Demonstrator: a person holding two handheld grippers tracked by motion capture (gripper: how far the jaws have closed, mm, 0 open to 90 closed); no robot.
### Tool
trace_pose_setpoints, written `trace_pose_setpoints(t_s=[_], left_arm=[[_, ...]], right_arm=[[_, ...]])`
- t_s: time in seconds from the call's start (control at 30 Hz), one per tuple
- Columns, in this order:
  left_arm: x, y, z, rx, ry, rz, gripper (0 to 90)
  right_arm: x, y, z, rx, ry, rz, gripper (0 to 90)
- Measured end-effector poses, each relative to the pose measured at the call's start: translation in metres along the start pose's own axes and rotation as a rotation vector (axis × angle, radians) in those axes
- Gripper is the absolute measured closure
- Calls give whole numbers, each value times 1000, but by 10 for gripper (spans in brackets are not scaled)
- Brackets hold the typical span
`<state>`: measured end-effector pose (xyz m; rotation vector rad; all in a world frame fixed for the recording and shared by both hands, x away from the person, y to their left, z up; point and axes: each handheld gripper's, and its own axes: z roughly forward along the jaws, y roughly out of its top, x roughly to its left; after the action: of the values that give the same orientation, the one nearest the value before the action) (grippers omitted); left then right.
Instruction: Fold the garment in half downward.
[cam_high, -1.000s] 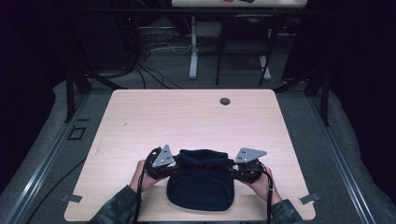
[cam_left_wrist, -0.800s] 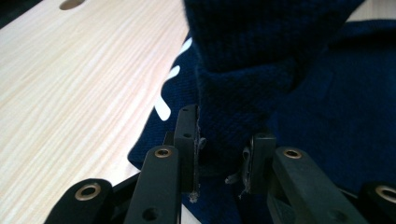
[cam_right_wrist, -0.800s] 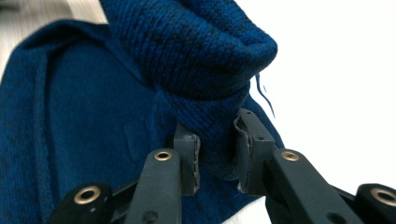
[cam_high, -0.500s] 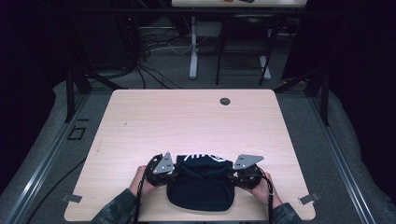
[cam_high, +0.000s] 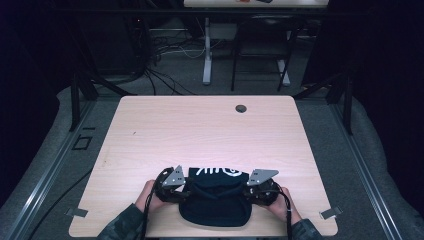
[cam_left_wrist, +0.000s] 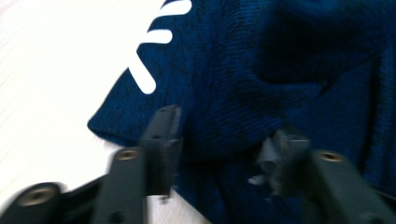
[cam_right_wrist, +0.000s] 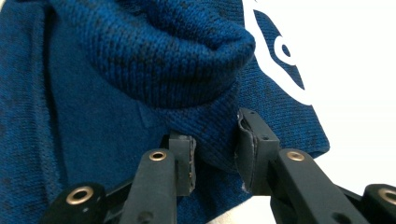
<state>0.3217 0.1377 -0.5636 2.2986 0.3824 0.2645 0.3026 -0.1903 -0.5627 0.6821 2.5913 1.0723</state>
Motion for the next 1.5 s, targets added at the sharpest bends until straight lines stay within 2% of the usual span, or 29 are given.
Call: trace_pose_setpoints(t_s=[0.17,0.37,0.53,0.63,0.7,0.77,0.87,1.0,1.1,1.13,1.2,1.23,1.33,1.4,1.5], left_arm=[[2,-5,-17,-31,15,-57,392],[12,-1,-34,-101,75,-105,357],[21,13,-31,-147,121,-144,329],[19,21,-19,-144,112,-153,299],[15,26,-10,-132,90,-150,284],[10,28,-3,-109,63,-132,275],[4,28,2,-84,43,-114,273],[3,24,4,-66,31,-122,270],[2,22,5,-57,23,-120,264],[1,22,6,-53,21,-120,263],[0,21,8,-50,18,-121,254],[0,21,10,-44,19,-114,252],[-1,21,11,-42,21,-115,251],[-1,21,11,-40,23,-113,249],[-2,20,12,-34,23,-113,246]], right_arm=[[0,-2,0,3,4,-2,684],[1,-2,-1,12,0,-15,666],[3,-2,-1,15,2,-22,650],[3,-1,-1,18,3,-28,643],[4,-1,-2,15,-2,-32,626],[5,0,-4,21,-3,-46,579],[5,2,-9,14,15,-38,513],[1,2,-21,-4,72,-11,436],[-1,0,-32,-48,148,-6,386],[-2,-1,-36,-62,153,-5,379],[-4,-2,-44,-115,173,33,378],[-5,-2,-46,-129,167,49,379],[-9,0,-47,-158,114,148,380],[-9,3,-42,-148,60,203,367],[-5,5,-33,-112,14,228,360]])
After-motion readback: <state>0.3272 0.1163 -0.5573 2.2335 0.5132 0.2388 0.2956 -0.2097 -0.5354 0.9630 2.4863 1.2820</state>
